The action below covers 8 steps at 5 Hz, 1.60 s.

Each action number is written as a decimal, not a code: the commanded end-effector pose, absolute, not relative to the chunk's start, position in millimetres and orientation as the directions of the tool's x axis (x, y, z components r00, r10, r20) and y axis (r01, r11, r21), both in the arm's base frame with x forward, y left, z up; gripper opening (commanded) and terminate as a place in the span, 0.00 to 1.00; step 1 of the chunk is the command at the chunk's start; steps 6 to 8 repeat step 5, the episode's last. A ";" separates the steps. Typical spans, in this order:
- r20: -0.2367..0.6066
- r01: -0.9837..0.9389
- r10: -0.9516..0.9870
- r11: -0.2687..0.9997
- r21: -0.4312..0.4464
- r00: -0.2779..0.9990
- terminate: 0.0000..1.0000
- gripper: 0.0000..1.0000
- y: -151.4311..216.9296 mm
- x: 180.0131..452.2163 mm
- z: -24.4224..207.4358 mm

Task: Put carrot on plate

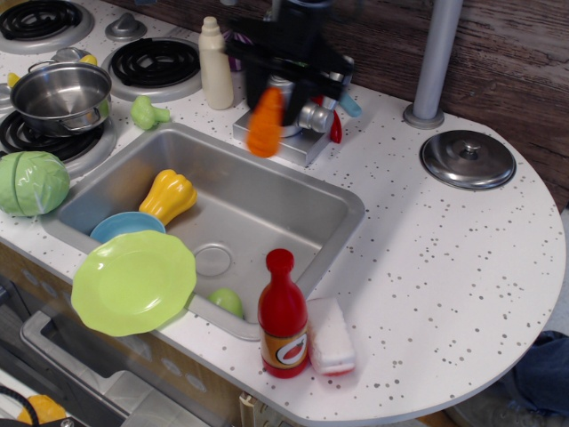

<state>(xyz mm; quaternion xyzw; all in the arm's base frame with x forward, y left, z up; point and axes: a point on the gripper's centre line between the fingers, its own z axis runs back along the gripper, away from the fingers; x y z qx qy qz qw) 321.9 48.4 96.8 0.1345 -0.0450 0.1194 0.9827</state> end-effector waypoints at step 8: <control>0.162 -0.364 0.336 0.910 0.197 0.928 1.00 0.00 75.5 216.8 67.8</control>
